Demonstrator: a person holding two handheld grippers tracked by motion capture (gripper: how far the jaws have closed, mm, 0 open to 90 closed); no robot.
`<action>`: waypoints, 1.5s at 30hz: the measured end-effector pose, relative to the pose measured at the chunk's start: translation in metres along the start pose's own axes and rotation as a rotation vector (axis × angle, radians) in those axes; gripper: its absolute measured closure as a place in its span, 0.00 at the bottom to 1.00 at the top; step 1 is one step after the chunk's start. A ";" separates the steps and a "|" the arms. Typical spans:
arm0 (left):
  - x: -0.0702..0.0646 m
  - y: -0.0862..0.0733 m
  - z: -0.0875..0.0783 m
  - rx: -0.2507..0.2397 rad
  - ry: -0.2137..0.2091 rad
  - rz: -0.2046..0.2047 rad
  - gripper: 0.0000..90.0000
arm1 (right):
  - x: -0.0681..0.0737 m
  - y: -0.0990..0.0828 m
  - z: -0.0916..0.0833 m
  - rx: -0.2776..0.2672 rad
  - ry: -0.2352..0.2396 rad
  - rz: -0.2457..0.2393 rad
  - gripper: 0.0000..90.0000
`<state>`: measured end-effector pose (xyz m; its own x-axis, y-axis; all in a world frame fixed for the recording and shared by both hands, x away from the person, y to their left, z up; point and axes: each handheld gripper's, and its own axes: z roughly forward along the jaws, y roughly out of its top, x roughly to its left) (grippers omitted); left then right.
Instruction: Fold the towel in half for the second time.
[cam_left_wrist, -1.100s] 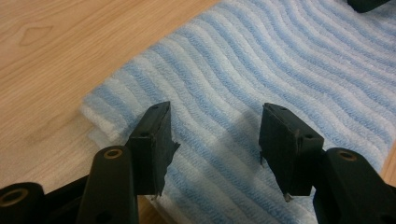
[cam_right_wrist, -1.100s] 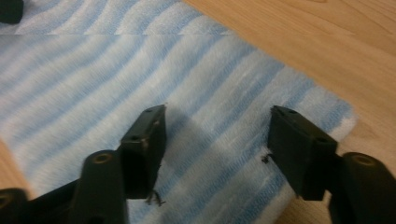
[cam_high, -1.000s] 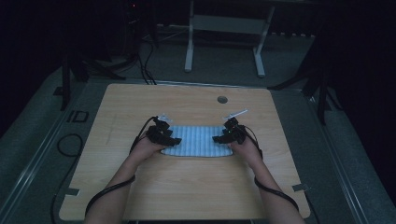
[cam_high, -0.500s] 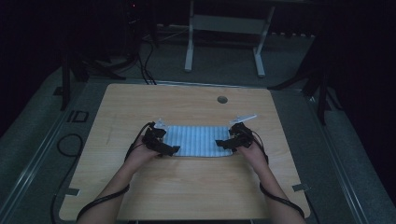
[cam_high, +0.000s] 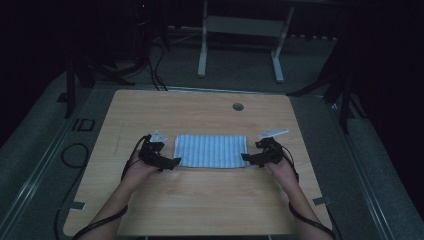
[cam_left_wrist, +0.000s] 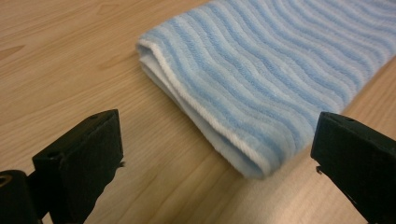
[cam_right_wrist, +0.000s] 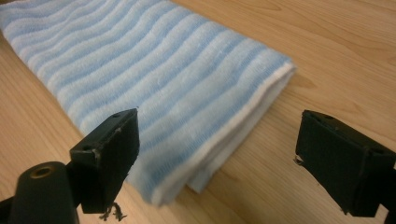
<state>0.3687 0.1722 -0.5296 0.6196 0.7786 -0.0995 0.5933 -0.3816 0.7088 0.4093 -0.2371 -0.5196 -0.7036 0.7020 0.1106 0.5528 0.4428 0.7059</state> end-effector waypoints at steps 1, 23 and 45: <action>0.000 -0.002 -0.003 -0.004 0.005 0.001 0.03 | -0.001 -0.001 -0.001 -0.001 -0.003 -0.001 0.15; 0.021 -0.060 -0.039 -0.010 0.060 -0.132 0.03 | -0.028 -0.052 -0.042 -0.081 -0.107 0.103 0.13; 0.035 -0.095 -0.071 -0.060 0.146 -0.233 0.03 | -0.044 -0.095 -0.067 -0.117 -0.240 0.212 0.13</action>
<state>0.2971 0.2709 -0.5509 0.3871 0.9070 -0.1661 0.6766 -0.1570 0.7194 0.3580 -0.3473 -0.5449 -0.4460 0.8888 0.1052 0.6107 0.2162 0.7618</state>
